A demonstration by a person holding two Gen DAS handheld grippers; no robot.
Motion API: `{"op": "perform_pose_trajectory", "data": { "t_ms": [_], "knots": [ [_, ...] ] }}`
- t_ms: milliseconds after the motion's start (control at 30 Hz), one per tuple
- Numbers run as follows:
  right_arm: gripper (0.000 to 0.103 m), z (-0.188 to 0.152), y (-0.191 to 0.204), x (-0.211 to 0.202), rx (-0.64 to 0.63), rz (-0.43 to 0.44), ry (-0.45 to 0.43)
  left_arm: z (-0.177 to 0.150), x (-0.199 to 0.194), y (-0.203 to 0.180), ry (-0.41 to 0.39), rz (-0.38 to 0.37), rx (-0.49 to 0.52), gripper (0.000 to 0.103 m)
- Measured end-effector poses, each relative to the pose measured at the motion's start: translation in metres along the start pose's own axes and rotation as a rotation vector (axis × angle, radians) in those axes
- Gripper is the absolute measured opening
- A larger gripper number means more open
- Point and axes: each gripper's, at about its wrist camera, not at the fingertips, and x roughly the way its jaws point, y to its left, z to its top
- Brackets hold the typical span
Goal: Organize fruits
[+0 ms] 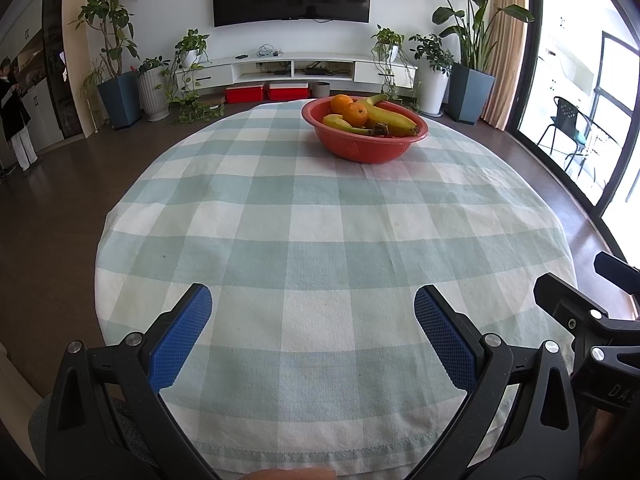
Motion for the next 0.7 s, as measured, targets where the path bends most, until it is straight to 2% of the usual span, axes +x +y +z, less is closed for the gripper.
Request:
{"op": "perform_pose_trajectory", "data": {
  "t_ms": [700],
  "knots": [
    [0.103, 0.0015, 0.0, -0.0007, 0.0, 0.0, 0.002, 0.0005, -0.0006, -0.0002, 0.001, -0.002, -0.001, 0.103]
  ]
}}
